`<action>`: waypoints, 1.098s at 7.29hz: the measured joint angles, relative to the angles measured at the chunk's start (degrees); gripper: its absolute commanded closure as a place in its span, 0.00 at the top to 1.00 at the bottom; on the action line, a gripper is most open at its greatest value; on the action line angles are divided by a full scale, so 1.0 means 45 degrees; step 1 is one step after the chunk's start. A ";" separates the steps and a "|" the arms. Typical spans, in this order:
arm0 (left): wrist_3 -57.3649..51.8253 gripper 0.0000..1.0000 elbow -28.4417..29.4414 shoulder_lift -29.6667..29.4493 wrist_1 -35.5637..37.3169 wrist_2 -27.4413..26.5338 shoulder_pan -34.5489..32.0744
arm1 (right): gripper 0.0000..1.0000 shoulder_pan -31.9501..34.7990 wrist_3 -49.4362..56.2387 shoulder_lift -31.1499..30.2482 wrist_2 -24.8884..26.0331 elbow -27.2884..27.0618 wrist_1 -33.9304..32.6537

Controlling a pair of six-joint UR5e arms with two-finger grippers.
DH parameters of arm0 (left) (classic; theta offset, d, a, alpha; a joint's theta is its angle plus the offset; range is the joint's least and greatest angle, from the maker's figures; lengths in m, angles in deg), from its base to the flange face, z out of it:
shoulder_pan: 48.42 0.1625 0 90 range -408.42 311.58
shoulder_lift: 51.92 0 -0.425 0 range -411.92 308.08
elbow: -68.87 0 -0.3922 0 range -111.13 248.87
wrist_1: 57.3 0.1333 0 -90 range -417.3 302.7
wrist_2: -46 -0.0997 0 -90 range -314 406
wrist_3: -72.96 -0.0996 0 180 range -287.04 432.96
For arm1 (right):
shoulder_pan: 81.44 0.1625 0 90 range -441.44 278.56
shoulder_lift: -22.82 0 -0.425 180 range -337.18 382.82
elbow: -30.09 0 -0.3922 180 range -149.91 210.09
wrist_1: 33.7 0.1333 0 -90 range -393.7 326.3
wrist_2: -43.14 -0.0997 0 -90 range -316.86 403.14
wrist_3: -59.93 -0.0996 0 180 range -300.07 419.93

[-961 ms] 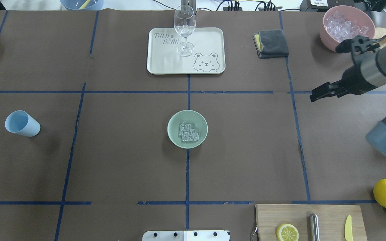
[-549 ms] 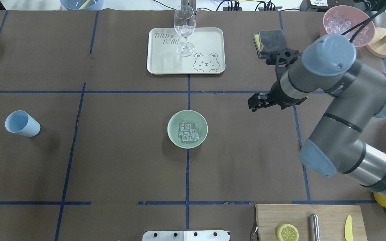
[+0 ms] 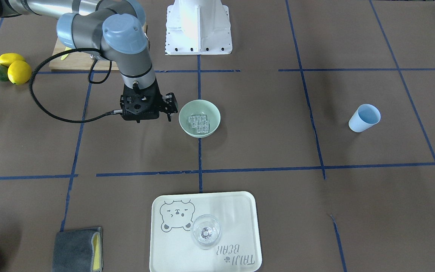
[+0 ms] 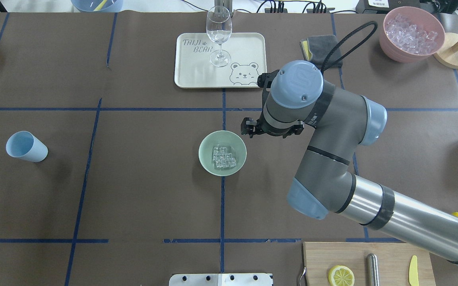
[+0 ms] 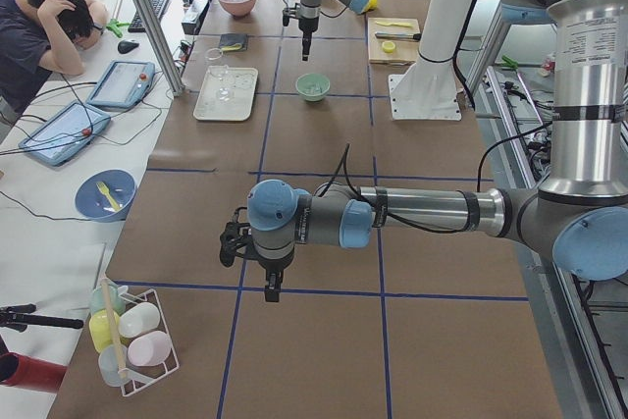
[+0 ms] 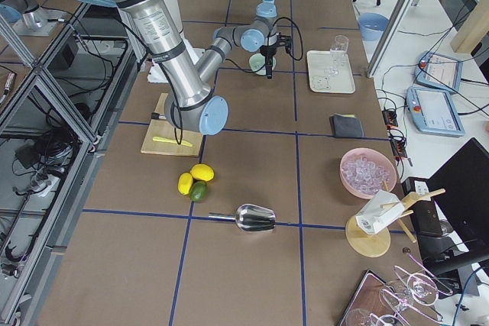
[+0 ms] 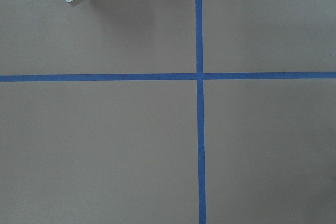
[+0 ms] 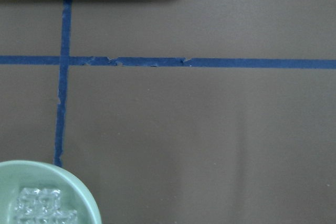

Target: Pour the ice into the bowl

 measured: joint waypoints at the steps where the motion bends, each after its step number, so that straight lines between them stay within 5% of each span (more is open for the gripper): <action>1: 0.0000 1.00 0.0000 0.0000 0.0000 0.0001 0.0000 | 0.88 -0.0181 -0.0264 0.0339 0.0131 0.0409 0.0010; 3: 0.0000 1.00 -0.0019 0.0000 -0.0013 0.0002 0.0000 | 0.81 -0.0561 -0.0457 0.0856 0.0415 0.0984 0.0018; 6: 0.0000 1.00 0.0006 0.0005 -0.0020 0.0002 0.0000 | 0.45 -0.0897 -0.0468 0.1015 0.0490 0.1375 0.0023; 8: 0.0000 1.00 0.0020 0.0022 -0.0020 0.0002 0.0000 | 0.37 -0.0968 -0.0450 0.1020 0.0489 0.1480 0.0084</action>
